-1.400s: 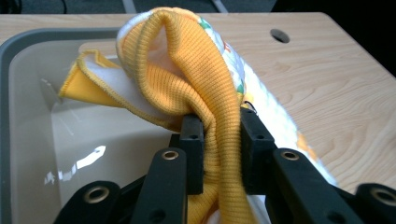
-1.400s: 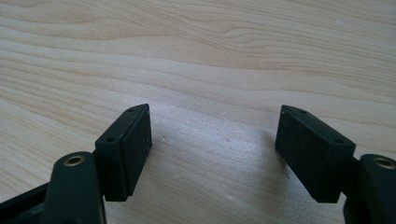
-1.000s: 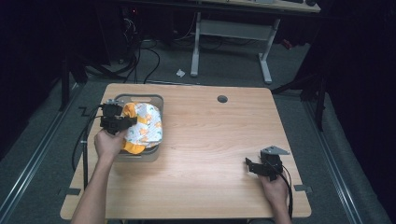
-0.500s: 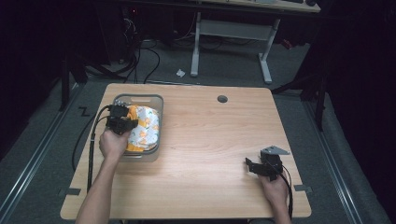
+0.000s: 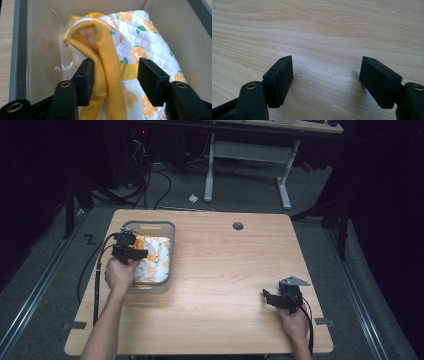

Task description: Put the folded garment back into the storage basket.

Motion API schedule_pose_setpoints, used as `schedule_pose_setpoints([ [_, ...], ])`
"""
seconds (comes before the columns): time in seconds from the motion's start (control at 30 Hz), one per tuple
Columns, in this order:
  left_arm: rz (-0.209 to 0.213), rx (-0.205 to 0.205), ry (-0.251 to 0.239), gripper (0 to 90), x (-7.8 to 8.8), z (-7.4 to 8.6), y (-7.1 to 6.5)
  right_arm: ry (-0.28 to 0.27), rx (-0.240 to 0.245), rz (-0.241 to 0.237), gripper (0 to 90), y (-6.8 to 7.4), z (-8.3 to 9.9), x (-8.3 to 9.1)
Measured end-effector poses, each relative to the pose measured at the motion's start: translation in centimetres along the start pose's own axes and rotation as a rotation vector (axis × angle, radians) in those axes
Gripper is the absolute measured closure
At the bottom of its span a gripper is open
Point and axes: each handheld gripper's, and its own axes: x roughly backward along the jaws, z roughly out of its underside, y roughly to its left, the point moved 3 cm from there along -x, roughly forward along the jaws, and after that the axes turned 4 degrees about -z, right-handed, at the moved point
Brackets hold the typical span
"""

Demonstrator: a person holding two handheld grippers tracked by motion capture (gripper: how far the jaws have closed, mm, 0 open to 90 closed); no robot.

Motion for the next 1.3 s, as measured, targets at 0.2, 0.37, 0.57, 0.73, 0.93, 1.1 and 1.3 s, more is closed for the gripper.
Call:
schedule_pose_setpoints([
  [0.2,-0.011,0.005,-0.032,39.2,0.7,-0.1,0.0,0.0,0.0,0.0,27.4,0.0,0.0,0.0],
  [0.37,0.004,0.018,-0.079,37.8,1.9,-0.2,0.1,0.0,0.0,0.0,27.3,0.0,0.0,0.0],
  [0.57,0.031,0.019,-0.12,37.5,3.0,0.0,-0.3,0.0,0.0,0.0,27.4,0.0,0.0,0.0],
  [0.73,0.057,-0.002,-0.153,37.5,3.9,0.0,-1.1,0.0,0.0,0.0,27.4,0.0,0.0,0.0],
  [0.93,0.096,-0.031,-0.192,37.4,5.0,0.2,-2.5,0.0,-0.001,0.0,27.4,0.0,0.0,0.0],
  [1.1,0.117,-0.053,-0.221,37.3,5.8,0.5,-3.5,0.0,0.0,0.0,27.4,0.0,0.0,0.0],
  [1.3,0.139,-0.062,-0.231,37.1,6.1,1.1,-4.3,0.0,0.0,0.0,27.4,0.0,0.0,0.0],
])
